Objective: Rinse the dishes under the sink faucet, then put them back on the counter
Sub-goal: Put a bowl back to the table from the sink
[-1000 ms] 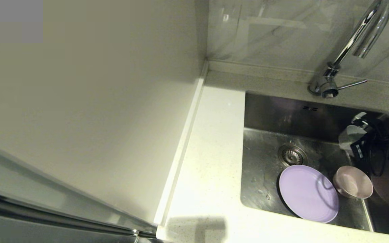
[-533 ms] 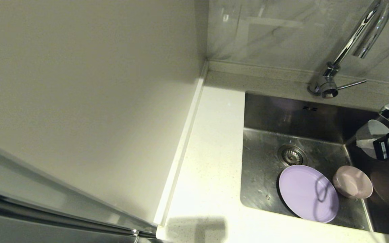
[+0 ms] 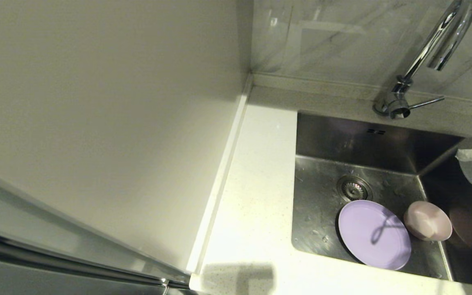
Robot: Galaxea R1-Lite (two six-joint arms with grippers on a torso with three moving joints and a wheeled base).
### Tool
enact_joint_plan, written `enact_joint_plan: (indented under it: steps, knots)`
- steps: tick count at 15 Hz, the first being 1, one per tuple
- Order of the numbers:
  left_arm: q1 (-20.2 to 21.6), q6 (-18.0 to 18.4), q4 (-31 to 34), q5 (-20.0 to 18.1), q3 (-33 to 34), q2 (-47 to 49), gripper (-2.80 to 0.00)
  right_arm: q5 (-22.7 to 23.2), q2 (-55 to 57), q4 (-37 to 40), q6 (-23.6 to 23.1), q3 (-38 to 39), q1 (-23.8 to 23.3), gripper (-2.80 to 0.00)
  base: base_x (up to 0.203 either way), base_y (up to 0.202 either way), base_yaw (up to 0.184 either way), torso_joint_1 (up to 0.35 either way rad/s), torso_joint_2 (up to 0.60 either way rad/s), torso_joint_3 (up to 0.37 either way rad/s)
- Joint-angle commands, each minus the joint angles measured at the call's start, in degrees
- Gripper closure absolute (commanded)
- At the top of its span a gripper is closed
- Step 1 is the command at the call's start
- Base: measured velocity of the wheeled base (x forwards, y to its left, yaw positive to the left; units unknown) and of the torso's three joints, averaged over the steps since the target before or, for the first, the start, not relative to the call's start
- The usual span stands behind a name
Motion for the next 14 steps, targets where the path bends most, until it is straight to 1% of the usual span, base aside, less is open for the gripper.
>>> enact_joint_plan:
  steps: [1,3,6,10,11,14]
  knots:
    - [0.01,-0.01,-0.02,-0.06,0.18,0.0,0.0,0.93,-2.03,-0.19,11.33,-1.78,0.75,0.0,0.0,0.0,0.0,0.0,0.0,0.0]
    - [0.01,-0.01,-0.02,0.0,0.18,0.0,0.0,2.76,-1.91,-1.47,21.19,-3.41,0.89,0.0,0.0,0.0,0.0,0.0,0.0,0.0]
    - [0.01,-0.01,-0.02,0.01,0.18,0.0,0.0,6.27,-0.85,-6.92,37.22,-5.9,0.92,0.0,0.0,0.0,0.0,0.0,0.0,0.0]
    - [0.01,-0.01,-0.02,-0.06,0.18,0.0,0.0,11.75,1.4,-18.91,62.04,-9.4,0.99,0.0,0.0,0.0,0.0,0.0,0.0,0.0]
    - [0.01,-0.01,-0.02,-0.06,0.18,0.0,0.0,12.35,2.03,-22.49,67.51,-9.91,1.0,0.0,0.0,0.0,0.0,0.0,0.0,0.0]
    - [0.01,-0.01,-0.02,0.02,0.18,0.0,0.0,12.88,3.74,-32.26,81.76,-10.51,0.97,0.0,0.0,0.0,0.0,0.0,0.0,0.0]
